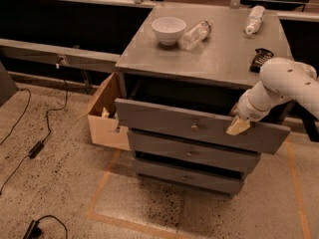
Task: Open top drawer
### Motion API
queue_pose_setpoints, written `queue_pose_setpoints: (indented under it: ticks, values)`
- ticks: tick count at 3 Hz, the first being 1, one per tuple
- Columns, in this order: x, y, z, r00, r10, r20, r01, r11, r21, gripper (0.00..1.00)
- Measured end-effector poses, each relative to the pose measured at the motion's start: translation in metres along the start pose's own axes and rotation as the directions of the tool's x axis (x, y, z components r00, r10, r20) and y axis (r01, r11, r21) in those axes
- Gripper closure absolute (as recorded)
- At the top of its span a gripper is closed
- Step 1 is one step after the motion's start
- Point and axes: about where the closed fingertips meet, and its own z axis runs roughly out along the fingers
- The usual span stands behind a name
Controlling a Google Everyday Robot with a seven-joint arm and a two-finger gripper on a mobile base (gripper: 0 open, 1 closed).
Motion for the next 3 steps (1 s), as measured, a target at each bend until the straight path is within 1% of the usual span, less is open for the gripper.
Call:
queue_pose_setpoints:
  ticks: [1, 2, 3]
  values:
    - [0.000, 0.000, -0.001, 1.000, 0.000, 0.000, 0.000, 1.0000, 0.000, 1.00]
    - [-0.013, 0.028, -0.013, 1.000, -0.018, 0.014, 0.019, 0.9972, -0.072, 1.00]
    - [-0.014, 0.031, -0.013, 1.000, -0.019, 0.015, 0.020, 0.9964, -0.082, 0.74]
